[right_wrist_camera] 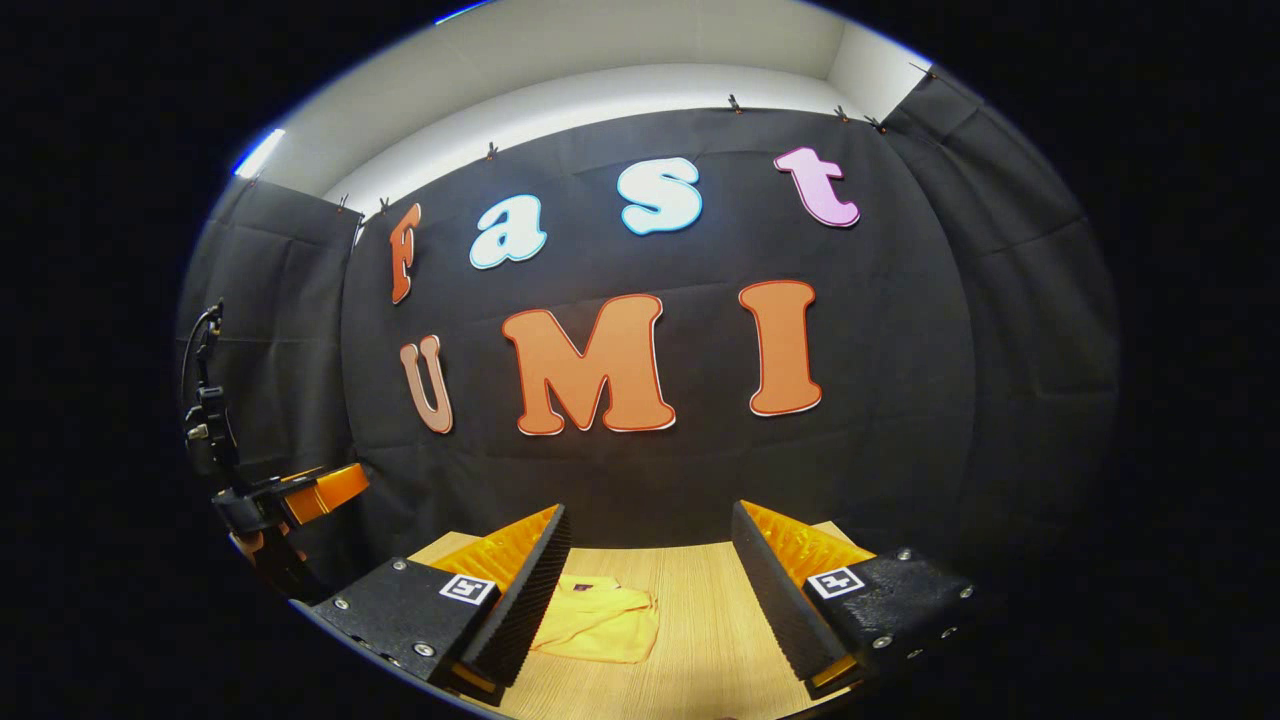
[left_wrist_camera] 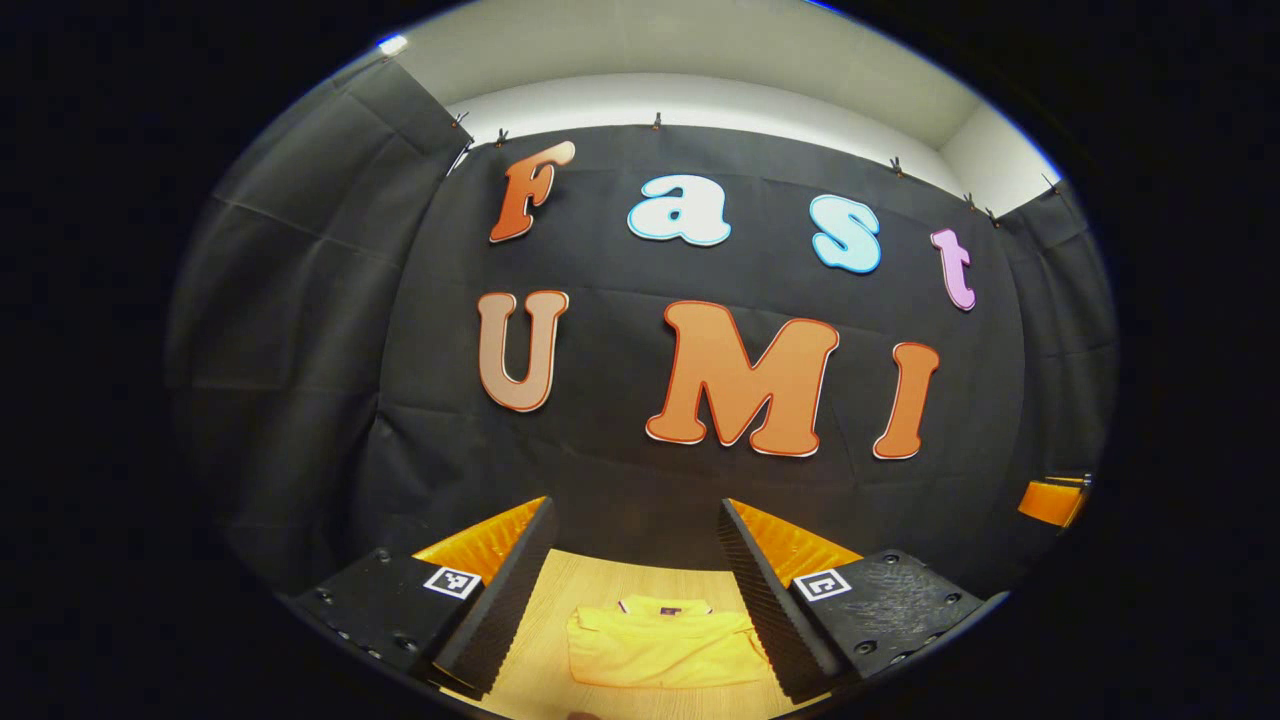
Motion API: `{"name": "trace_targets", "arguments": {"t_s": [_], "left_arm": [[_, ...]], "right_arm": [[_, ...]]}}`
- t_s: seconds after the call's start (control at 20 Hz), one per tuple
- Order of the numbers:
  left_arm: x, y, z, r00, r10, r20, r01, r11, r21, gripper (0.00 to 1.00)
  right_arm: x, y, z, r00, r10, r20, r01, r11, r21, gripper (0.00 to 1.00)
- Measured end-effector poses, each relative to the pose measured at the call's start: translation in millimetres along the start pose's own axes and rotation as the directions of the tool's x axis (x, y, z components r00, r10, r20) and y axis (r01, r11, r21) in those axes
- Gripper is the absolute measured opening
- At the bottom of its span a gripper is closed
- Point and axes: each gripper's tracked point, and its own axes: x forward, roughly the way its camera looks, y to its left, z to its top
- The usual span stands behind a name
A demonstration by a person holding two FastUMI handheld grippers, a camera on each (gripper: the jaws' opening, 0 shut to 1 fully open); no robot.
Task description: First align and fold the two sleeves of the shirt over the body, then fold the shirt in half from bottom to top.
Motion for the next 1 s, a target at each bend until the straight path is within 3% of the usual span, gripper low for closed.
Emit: {"name": "trace_targets", "arguments": {"t_s": [0.6,1.0], "left_arm": [[2.2,22.4,17.1,0.998,-0.056,0.010,0.056,0.998,-0.003,0.95],[1.1,34.2,19.1,0.999,-0.051,0.013,0.051,0.999,-0.007,0.98]], "right_arm": [[-1.0,14.5,-7.7,0.999,-0.042,0.009,0.041,0.998,0.057,0.98],[-14.5,15.0,7.2,0.993,-0.099,0.071,0.096,0.994,0.050,0.98]]}}
